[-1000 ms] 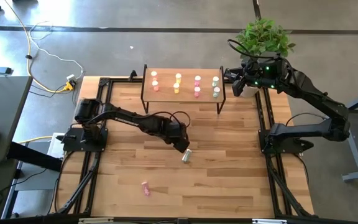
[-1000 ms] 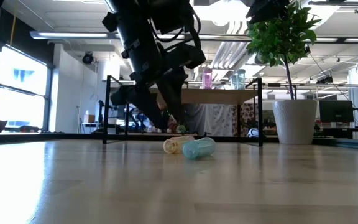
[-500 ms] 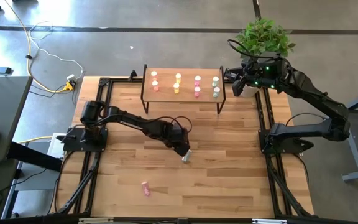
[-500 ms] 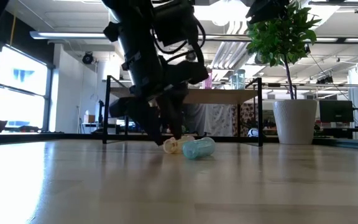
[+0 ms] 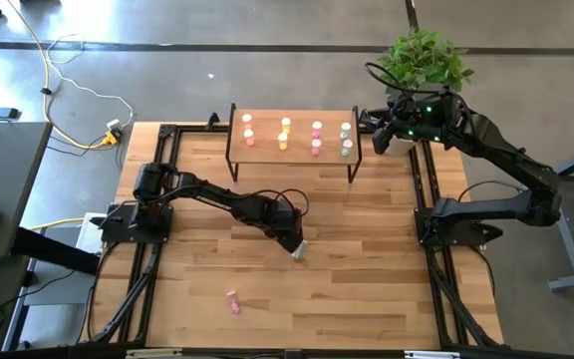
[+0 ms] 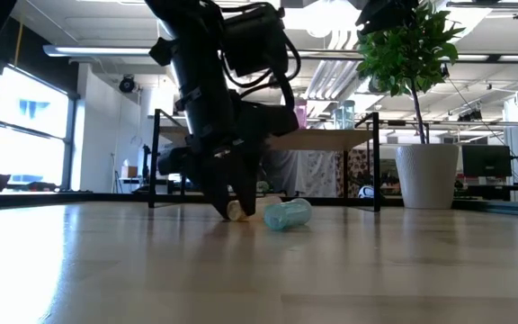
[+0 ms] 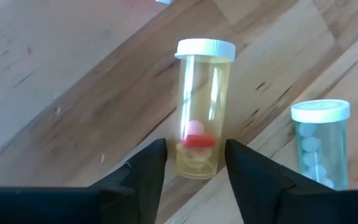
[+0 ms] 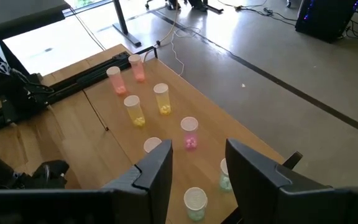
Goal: Pick and place medicine bottles onto shelf by color
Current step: Put the yellow pill bottle on the shelf aligned with the yellow pill bottles
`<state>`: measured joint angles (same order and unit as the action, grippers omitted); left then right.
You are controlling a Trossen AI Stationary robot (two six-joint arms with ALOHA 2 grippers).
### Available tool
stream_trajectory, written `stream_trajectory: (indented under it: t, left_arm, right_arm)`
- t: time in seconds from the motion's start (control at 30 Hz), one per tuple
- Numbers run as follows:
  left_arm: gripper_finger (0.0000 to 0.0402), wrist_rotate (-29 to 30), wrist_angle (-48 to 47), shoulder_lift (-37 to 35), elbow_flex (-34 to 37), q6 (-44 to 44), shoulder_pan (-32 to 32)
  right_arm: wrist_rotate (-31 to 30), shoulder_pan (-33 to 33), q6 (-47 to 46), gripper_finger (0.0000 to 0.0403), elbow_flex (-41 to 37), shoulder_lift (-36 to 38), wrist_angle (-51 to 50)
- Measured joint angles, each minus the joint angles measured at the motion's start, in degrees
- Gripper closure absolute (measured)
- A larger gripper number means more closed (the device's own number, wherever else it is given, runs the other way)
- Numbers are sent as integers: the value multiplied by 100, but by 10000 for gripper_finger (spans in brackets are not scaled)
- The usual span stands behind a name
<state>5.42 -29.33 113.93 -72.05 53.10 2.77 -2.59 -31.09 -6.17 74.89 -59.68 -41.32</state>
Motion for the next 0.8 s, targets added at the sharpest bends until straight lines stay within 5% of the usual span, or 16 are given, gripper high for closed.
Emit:
stream_trajectory:
  t: [0.3, 0.8]
  left_arm:
    - [318, -47, -38, -23, 7, -432, 6]
    - [312, -348, -118, -210, 15, -956, 61]
  right_arm:
    - [0, 0, 1, 263, 0, 0, 2]
    - [460, 0, 20, 263, 0, 0, 0]
